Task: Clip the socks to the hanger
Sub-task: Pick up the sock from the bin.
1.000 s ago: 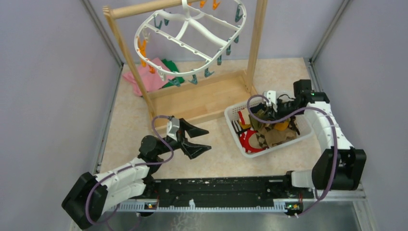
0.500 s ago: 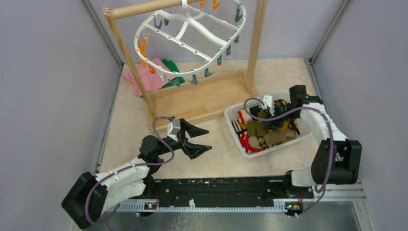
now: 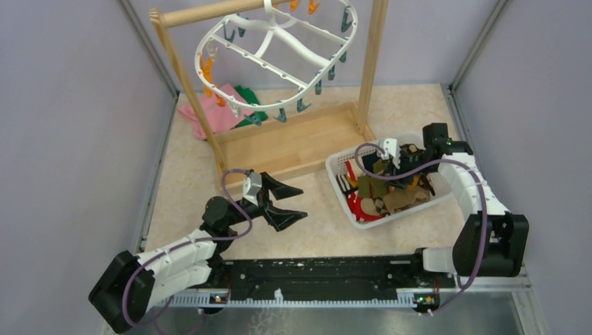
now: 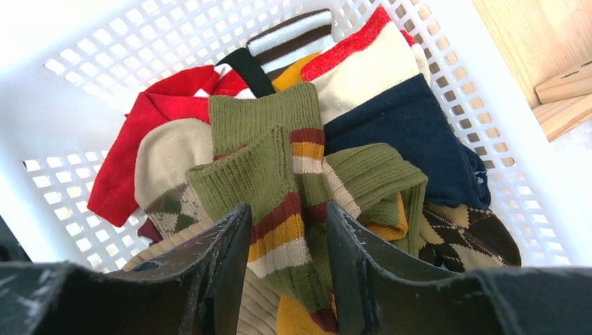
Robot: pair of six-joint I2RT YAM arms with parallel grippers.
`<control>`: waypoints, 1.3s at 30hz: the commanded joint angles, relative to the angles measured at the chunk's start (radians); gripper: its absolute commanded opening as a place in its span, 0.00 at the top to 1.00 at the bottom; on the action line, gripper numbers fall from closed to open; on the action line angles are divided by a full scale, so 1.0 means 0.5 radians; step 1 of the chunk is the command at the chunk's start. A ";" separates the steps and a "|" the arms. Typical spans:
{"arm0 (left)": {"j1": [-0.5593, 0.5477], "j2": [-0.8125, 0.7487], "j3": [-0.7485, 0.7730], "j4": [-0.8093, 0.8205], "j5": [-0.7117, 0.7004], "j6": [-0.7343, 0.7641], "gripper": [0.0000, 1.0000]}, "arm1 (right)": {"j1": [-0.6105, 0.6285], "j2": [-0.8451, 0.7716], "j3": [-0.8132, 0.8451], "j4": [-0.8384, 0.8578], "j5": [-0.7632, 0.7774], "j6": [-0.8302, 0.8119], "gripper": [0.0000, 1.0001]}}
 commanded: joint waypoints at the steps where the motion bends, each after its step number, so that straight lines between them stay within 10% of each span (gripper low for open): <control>1: -0.014 -0.034 -0.002 0.041 0.001 0.045 0.18 | 0.014 -0.083 0.037 -0.018 -0.008 0.011 0.56; 14: -0.024 -0.019 -0.001 0.045 -0.004 0.030 0.18 | 0.015 -0.128 0.087 -0.204 -0.098 -0.144 0.52; 23: -0.037 0.009 -0.004 0.068 -0.010 0.002 0.18 | 0.014 -0.065 0.126 -0.285 -0.020 -0.189 0.68; 29: -0.058 0.066 0.008 0.145 0.016 -0.013 0.19 | 0.014 -0.098 0.192 -0.289 -0.047 -0.151 1.00; 39: -0.256 0.003 0.061 0.252 0.029 0.258 0.19 | 0.014 -0.261 0.596 -0.470 -0.351 0.194 1.00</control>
